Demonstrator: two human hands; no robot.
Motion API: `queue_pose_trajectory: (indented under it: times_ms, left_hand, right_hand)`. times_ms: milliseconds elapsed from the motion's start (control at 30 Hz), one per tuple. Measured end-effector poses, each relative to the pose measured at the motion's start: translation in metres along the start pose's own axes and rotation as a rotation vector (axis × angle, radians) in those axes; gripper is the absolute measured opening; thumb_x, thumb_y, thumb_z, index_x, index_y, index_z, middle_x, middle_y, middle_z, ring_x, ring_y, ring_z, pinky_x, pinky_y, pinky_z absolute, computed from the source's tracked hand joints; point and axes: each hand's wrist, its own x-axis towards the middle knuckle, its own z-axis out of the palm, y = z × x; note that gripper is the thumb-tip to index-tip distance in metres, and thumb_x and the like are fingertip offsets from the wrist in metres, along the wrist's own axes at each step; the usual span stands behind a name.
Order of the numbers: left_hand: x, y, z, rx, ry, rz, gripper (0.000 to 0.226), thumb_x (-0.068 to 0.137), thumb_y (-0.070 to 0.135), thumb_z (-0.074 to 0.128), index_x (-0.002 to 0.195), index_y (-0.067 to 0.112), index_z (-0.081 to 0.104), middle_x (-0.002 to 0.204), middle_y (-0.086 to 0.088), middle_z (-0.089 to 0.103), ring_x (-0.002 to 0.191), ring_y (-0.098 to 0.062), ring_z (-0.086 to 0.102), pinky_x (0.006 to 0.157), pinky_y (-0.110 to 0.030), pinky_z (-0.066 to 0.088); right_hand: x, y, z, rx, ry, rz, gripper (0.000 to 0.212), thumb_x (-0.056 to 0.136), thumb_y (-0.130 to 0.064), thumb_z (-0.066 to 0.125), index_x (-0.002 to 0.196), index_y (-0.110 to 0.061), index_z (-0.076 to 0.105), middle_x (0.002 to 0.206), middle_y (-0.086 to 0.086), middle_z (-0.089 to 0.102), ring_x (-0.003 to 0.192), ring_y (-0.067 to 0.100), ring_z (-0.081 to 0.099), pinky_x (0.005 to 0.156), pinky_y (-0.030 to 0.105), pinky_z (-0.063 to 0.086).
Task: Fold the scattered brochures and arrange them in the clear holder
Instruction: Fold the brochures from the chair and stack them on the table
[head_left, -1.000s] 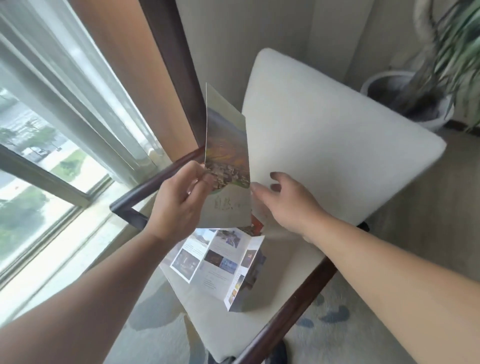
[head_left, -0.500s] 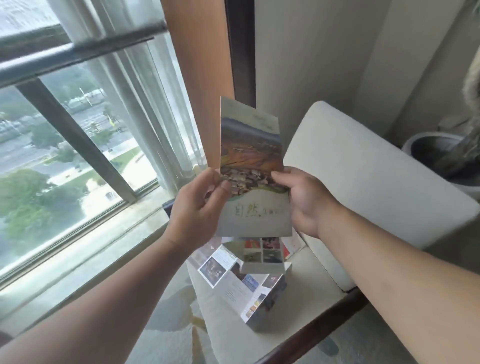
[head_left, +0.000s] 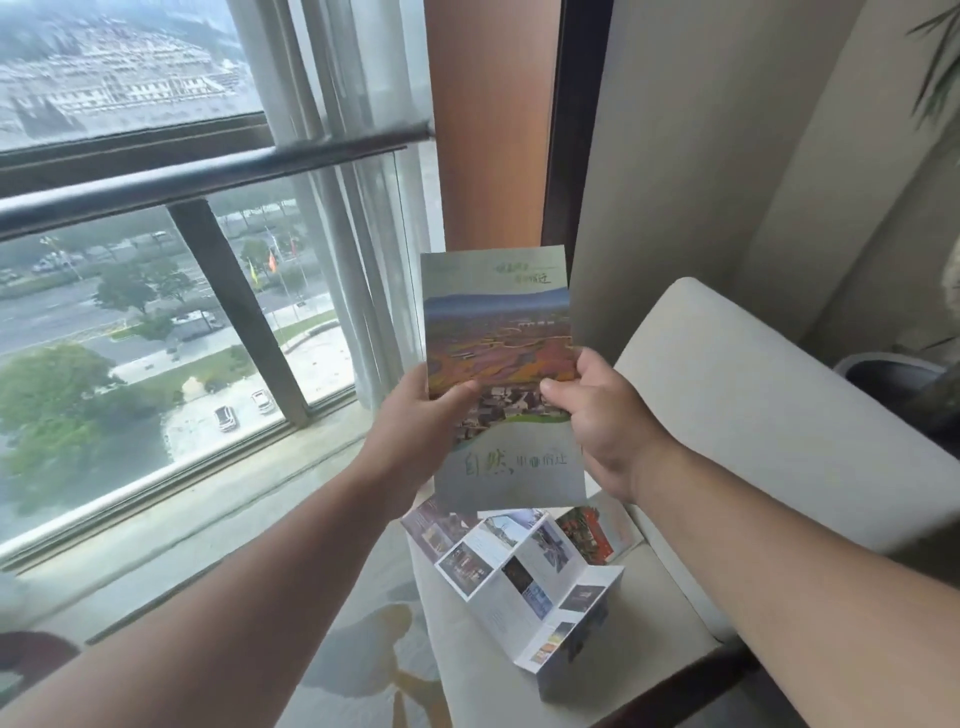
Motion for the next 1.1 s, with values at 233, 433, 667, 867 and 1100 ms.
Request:
queue_pose_trajectory:
  times_ms: [233, 433, 667, 867, 1100]
  left_hand:
    - [-0.028, 0.009, -0.046, -0.192, 0.068, 0.153, 0.026, 0.086, 0.008, 0.054, 0.084, 0.034, 0.06, 0.106, -0.013, 0.071, 0.091, -0.051, 0.064, 0.078, -0.07, 0.049]
    - [-0.045, 0.005, -0.073, -0.043, 0.125, 0.262, 0.028, 0.089, 0.011, 0.054, 0.086, 0.039, 0.056, 0.103, -0.001, 0.072, 0.075, -0.024, 0.066, 0.061, -0.037, 0.051]
    - [-0.067, 0.01, -0.093, -0.143, 0.157, 0.063, 0.057, 0.067, 0.044, 0.06, 0.122, 0.031, 0.052, 0.114, -0.007, 0.067, 0.102, -0.03, 0.066, 0.085, -0.06, 0.054]
    - [-0.088, 0.001, -0.112, -0.286, 0.319, 0.11, 0.029, 0.085, 0.002, 0.052, 0.095, 0.027, 0.063, 0.09, -0.013, 0.074, 0.073, -0.031, 0.072, 0.064, -0.051, 0.058]
    - [-0.137, -0.011, -0.169, -0.219, 0.501, 0.129, 0.028, 0.073, 0.017, 0.057, 0.098, 0.028, 0.062, 0.093, -0.012, 0.073, 0.082, -0.036, 0.07, 0.075, -0.061, 0.055]
  right_hand:
    - [-0.027, -0.009, 0.051, -0.082, 0.083, 0.029, 0.056, 0.088, -0.035, 0.066, 0.139, -0.025, 0.044, 0.132, 0.0, 0.055, 0.114, 0.022, 0.059, 0.102, 0.047, 0.046]
    - [-0.039, -0.012, 0.077, 0.072, 0.048, 0.067, 0.032, 0.092, -0.019, 0.061, 0.123, -0.014, 0.061, 0.126, 0.014, 0.064, 0.116, 0.036, 0.06, 0.102, 0.06, 0.044]
    - [-0.044, -0.019, 0.102, 0.062, -0.063, -0.027, 0.023, 0.097, -0.002, 0.048, 0.1, -0.018, 0.064, 0.112, 0.016, 0.069, 0.11, 0.041, 0.062, 0.095, 0.062, 0.049]
    - [-0.054, -0.021, 0.125, -0.104, -0.112, -0.06, 0.044, 0.084, -0.032, 0.062, 0.125, -0.031, 0.048, 0.122, -0.004, 0.057, 0.106, 0.024, 0.061, 0.085, 0.049, 0.054]
    - [-0.071, -0.024, 0.2, -0.037, -0.329, -0.064, 0.012, 0.094, -0.018, 0.057, 0.104, -0.017, 0.064, 0.103, 0.014, 0.072, 0.096, 0.037, 0.069, 0.085, 0.06, 0.055]
